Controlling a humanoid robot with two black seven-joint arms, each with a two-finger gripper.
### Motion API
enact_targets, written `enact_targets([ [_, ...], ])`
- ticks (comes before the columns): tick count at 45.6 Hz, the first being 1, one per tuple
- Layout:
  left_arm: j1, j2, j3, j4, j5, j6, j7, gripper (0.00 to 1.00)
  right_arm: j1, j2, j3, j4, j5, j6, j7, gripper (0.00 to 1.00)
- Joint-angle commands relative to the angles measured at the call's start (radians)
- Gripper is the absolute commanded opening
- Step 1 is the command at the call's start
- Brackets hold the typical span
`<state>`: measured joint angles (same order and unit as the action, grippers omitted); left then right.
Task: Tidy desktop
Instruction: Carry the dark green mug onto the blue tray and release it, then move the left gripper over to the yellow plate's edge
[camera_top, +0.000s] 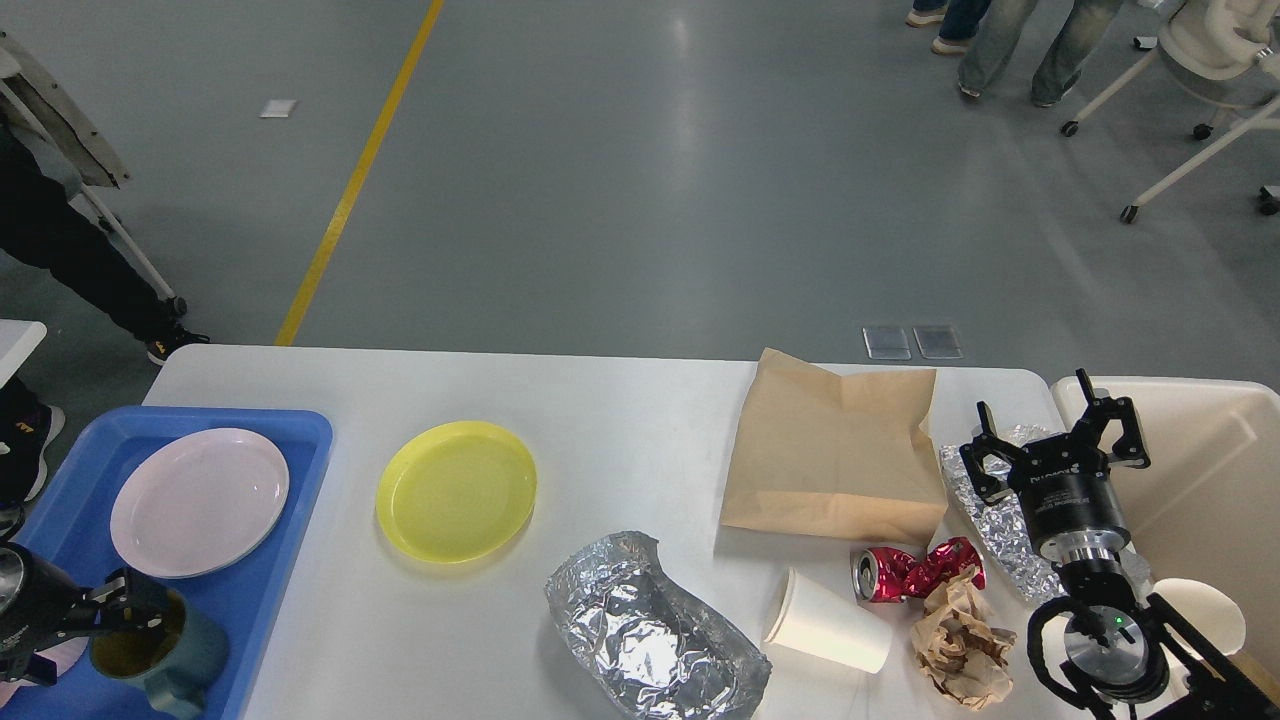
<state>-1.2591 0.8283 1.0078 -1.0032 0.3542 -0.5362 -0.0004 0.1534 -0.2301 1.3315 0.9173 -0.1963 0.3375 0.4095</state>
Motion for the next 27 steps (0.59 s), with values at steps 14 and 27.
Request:
enact_targets([
  [14, -0.509, -0.004, 0.388, -0.225, -0.095, -0.120, -0.036, 0.95, 0.000, 0.000, 0.000, 0.000, 0.000, 0.000, 0.000, 1.00],
  [27, -1.028, -0.371, 0.646, -0.477, -0.326, -0.136, -0.046, 0.96, 0.000, 0.000, 0.000, 0.000, 0.000, 0.000, -0.001, 1.00],
])
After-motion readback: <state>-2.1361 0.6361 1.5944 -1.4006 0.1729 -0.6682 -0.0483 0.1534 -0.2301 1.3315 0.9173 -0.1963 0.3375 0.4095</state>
